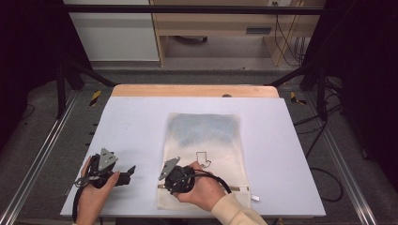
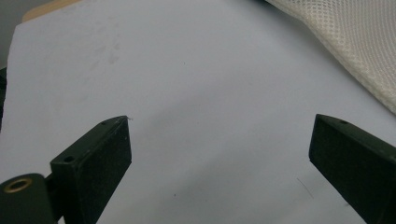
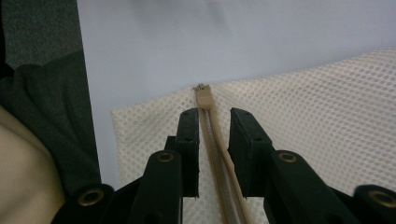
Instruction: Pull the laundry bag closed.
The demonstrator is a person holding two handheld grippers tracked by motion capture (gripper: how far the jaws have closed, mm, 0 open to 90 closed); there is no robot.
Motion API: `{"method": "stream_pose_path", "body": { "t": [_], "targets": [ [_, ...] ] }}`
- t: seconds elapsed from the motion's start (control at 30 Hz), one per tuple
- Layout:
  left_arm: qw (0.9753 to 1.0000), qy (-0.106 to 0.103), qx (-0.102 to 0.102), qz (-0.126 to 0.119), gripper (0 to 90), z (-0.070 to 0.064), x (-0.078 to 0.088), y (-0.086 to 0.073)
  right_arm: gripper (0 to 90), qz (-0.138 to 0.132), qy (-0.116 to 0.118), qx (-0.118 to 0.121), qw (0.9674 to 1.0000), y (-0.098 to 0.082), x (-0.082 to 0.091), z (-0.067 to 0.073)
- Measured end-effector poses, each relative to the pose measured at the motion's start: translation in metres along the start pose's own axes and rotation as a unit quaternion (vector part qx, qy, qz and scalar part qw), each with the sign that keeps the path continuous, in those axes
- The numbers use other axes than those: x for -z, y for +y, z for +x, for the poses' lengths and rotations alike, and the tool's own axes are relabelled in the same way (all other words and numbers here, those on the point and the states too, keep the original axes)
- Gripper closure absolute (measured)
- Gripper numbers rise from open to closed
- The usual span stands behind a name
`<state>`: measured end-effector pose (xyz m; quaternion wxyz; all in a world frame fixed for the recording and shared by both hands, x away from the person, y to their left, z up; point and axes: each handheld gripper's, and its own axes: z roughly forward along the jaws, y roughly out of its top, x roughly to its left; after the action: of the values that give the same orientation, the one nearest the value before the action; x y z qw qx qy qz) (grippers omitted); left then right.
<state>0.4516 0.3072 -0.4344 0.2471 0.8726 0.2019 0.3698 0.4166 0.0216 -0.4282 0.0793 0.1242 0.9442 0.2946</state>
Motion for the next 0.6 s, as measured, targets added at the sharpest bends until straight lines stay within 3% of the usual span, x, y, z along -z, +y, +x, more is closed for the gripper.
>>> {"method": "stream_pose_path", "body": {
  "t": [0.6],
  "targets": [
    [1.0000, -0.006, -0.005, 0.000, 6.1, 0.001, -0.002, 0.001, 73.1, 0.012, 0.022, -0.020, 0.9995, 0.012, -0.027, 0.002]
  ]
}}
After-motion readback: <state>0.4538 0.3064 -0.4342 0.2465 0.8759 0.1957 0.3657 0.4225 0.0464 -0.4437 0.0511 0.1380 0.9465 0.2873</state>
